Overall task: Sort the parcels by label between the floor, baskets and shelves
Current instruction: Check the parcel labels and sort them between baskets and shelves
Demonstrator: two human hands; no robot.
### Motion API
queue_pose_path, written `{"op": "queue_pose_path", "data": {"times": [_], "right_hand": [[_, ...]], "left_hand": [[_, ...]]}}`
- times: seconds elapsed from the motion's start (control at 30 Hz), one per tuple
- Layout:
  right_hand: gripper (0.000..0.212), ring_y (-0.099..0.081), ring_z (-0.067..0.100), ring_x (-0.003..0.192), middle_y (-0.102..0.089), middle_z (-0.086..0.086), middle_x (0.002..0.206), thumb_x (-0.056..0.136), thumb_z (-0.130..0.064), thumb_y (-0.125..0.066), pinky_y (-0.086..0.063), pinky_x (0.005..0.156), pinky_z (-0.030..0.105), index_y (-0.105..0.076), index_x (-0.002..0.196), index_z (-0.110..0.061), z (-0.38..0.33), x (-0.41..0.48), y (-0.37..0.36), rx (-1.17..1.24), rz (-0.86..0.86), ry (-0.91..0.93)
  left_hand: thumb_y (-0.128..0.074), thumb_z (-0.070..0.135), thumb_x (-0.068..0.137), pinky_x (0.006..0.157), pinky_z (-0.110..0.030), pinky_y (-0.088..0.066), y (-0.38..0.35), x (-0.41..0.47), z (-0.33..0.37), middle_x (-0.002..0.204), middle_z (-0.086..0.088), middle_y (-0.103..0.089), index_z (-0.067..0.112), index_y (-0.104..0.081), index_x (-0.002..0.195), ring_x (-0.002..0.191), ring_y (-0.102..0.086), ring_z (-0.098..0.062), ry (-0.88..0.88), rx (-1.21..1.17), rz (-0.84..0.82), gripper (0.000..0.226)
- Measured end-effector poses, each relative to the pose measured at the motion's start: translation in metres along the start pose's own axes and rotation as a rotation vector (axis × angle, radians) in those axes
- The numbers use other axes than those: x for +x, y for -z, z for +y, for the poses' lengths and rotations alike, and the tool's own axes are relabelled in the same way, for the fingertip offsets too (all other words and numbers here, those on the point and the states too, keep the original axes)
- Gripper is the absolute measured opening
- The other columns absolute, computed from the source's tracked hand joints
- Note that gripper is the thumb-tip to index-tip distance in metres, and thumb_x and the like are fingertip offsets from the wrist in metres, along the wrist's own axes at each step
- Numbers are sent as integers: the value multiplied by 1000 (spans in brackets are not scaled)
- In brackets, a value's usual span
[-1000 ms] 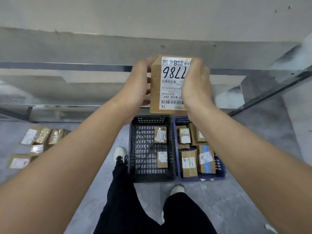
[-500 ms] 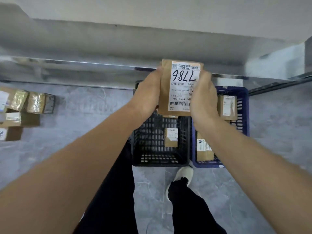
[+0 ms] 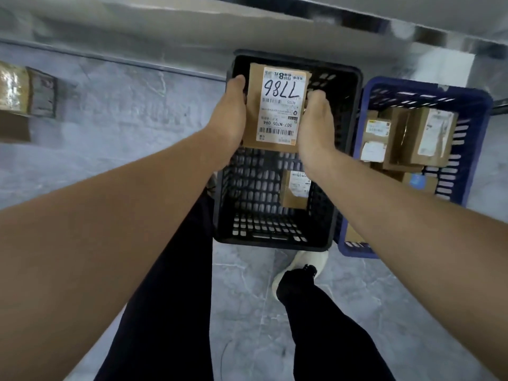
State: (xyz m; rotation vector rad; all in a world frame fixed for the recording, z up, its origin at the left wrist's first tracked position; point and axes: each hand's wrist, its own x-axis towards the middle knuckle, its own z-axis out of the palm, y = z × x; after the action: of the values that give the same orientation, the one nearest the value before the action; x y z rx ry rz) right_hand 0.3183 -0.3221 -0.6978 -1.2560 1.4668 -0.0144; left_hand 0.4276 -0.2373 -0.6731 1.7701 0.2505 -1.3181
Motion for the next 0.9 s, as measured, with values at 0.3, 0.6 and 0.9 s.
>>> {"op": "queue_pose_path", "data": {"times": [0.3, 0.6, 0.9], "right_hand": [[42, -69, 20, 90, -76, 1, 98, 107, -44, -28, -58, 80, 36, -62, 95, -22, 35, 65, -34, 93, -8, -115], [63, -78, 19, 101, -82, -2, 109, 109, -55, -21, -61, 84, 33, -76, 119, -25, 72, 126, -54, -37, -55, -193], [55, -78, 17, 100, -83, 0, 108, 113, -46, -24, -62, 89, 35, -74, 123, -26, 121, 162, -67, 13, -97, -178]], "left_hand": [[-26, 55, 104, 86, -37, -58, -8, 78, -22, 86, 2, -77, 25, -65, 87, 88, -74, -19, 52, 9, 7, 52], [-27, 60, 98, 97, -40, -55, -19, 153, -63, 97, 2, -80, 25, -74, 113, 91, -76, -20, 96, 46, -3, 61], [-28, 71, 88, 97, -39, -47, -35, 197, -102, 114, -3, -74, 28, -60, 136, 103, -69, -21, 96, 178, -33, 72]]}}
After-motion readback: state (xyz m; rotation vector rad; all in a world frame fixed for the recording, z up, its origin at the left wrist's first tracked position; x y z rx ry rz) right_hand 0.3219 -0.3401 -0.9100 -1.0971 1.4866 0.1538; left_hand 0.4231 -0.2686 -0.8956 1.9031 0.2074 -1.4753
